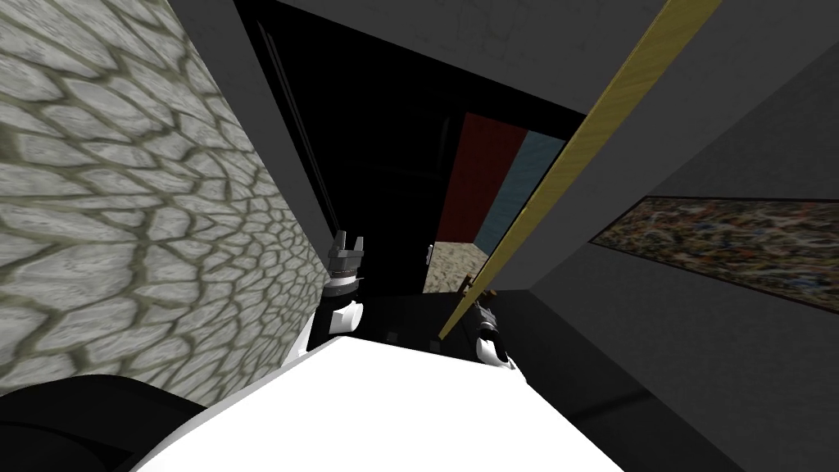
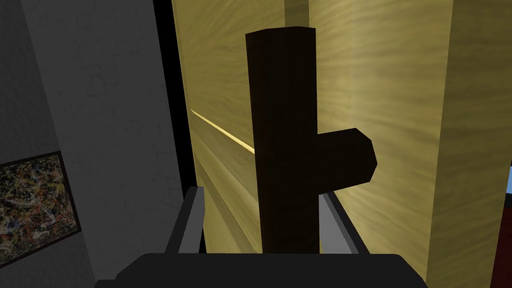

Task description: Pull the door open

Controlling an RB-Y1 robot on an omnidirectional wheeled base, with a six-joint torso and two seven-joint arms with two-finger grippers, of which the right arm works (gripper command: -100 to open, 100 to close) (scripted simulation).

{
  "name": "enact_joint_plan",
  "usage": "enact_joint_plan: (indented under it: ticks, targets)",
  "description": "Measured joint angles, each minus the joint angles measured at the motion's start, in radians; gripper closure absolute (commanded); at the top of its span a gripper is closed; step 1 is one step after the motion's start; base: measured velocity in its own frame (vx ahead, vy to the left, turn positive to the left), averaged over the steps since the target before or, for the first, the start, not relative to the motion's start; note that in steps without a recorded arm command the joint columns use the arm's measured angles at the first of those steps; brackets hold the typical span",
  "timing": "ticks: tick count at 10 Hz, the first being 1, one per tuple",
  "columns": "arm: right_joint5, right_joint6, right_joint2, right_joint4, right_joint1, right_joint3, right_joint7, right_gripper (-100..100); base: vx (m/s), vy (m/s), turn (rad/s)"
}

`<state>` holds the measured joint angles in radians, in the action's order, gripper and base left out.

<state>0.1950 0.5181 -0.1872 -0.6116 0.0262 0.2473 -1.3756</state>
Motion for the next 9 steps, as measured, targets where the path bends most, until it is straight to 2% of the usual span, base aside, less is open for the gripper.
enact_joint_plan:
  ticks: [2,4,9]
  targets:
    - [0.000,-0.006,0.003,-0.012,-0.006,0.001,-0.003,100,-0.031,0.000,0.042]
    - [0.000,0.010,0.007,-0.026,-0.009,-0.003,0.027,100,-0.078,-0.053,0.109]
    - [0.004,0.019,0.008,-0.029,-0.020,-0.004,0.101,100,-0.041,-0.052,0.072]
